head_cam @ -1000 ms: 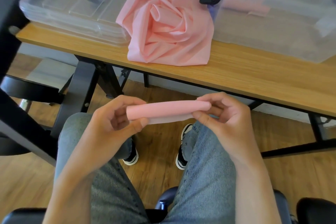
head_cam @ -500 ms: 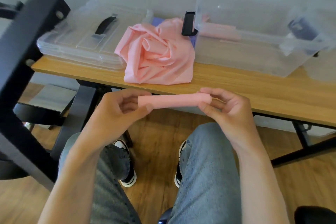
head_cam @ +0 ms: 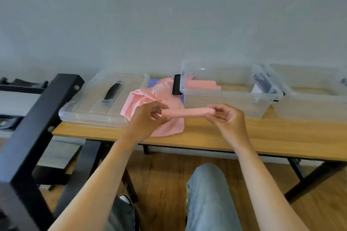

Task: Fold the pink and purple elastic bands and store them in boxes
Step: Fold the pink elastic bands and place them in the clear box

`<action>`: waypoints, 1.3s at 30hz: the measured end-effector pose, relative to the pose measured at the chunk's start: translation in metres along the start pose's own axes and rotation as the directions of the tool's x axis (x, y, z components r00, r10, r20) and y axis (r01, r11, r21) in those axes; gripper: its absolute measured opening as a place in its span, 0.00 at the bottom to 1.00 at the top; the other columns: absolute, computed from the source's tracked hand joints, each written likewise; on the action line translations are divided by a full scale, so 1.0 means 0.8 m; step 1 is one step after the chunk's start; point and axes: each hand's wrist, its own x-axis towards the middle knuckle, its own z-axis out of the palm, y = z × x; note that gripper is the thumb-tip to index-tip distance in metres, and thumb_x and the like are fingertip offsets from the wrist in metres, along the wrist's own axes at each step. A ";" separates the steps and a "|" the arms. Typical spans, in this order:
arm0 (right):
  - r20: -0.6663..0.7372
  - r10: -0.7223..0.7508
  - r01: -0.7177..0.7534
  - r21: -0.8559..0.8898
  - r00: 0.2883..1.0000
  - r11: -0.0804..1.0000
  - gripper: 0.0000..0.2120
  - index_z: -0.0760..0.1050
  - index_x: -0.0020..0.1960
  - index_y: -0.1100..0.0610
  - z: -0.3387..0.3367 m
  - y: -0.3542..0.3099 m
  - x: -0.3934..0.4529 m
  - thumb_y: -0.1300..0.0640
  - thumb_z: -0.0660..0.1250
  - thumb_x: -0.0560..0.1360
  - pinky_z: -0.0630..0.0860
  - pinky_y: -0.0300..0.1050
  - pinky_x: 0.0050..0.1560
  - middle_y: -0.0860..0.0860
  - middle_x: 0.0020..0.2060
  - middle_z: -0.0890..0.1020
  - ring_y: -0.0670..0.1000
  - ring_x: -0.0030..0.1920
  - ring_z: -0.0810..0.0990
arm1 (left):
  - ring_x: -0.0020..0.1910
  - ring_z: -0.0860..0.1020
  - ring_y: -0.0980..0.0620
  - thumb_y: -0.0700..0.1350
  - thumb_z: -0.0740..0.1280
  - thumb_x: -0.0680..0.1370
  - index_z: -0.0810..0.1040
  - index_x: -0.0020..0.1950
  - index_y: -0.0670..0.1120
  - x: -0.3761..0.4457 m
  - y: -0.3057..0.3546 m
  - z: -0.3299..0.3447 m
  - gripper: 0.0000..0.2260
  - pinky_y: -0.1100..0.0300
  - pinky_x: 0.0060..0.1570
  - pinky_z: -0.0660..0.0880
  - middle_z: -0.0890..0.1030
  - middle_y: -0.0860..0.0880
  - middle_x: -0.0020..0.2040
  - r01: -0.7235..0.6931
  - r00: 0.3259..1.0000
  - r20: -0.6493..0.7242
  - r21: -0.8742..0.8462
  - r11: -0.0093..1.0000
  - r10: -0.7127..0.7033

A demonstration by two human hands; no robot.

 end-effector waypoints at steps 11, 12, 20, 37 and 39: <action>-0.079 -0.006 -0.002 -0.099 0.997 0.995 0.10 0.84 0.50 0.55 -0.065 -0.042 0.167 0.64 0.80 0.71 0.80 0.35 0.46 0.52 0.46 0.87 0.45 0.42 0.86 | 0.43 0.76 0.51 0.46 0.73 0.79 0.79 0.59 0.47 0.191 0.078 -0.010 0.10 0.60 0.43 0.71 0.81 0.48 0.49 -0.289 0.956 0.120 0.226 0.930 0.268; -0.063 0.038 -0.045 -0.112 0.997 0.993 0.11 0.84 0.50 0.55 -0.071 -0.037 0.183 0.64 0.80 0.71 0.80 0.38 0.46 0.53 0.45 0.87 0.46 0.40 0.86 | 0.45 0.76 0.49 0.46 0.72 0.80 0.79 0.60 0.47 0.207 0.077 -0.003 0.10 0.61 0.43 0.70 0.80 0.48 0.49 -0.291 0.954 0.148 0.240 0.926 0.261; 0.114 0.391 -0.353 -0.259 0.913 0.899 0.16 0.83 0.57 0.66 -0.081 0.023 0.268 0.71 0.78 0.70 0.86 0.45 0.46 0.67 0.48 0.85 0.56 0.41 0.86 | 0.65 0.70 0.43 0.56 0.62 0.84 0.74 0.69 0.50 0.295 0.062 0.055 0.16 0.49 0.65 0.61 0.81 0.46 0.57 -0.307 0.920 0.390 0.643 0.702 0.045; 0.117 0.578 -0.363 -0.674 0.808 0.644 0.12 0.79 0.49 0.63 -0.038 0.073 0.324 0.65 0.80 0.70 0.85 0.55 0.55 0.62 0.47 0.87 0.60 0.47 0.89 | 0.61 0.78 0.45 0.42 0.66 0.81 0.77 0.63 0.45 0.346 0.062 0.137 0.11 0.53 0.67 0.64 0.81 0.47 0.59 -0.563 0.815 0.568 0.823 0.073 -0.115; 0.119 0.571 -0.337 -0.702 0.812 0.627 0.12 0.77 0.48 0.62 -0.035 0.075 0.326 0.65 0.79 0.71 0.85 0.55 0.55 0.62 0.48 0.87 0.60 0.47 0.89 | 0.60 0.79 0.46 0.39 0.66 0.81 0.78 0.61 0.44 0.347 0.060 0.140 0.10 0.55 0.62 0.66 0.81 0.47 0.59 -0.564 0.820 0.569 0.822 0.076 -0.066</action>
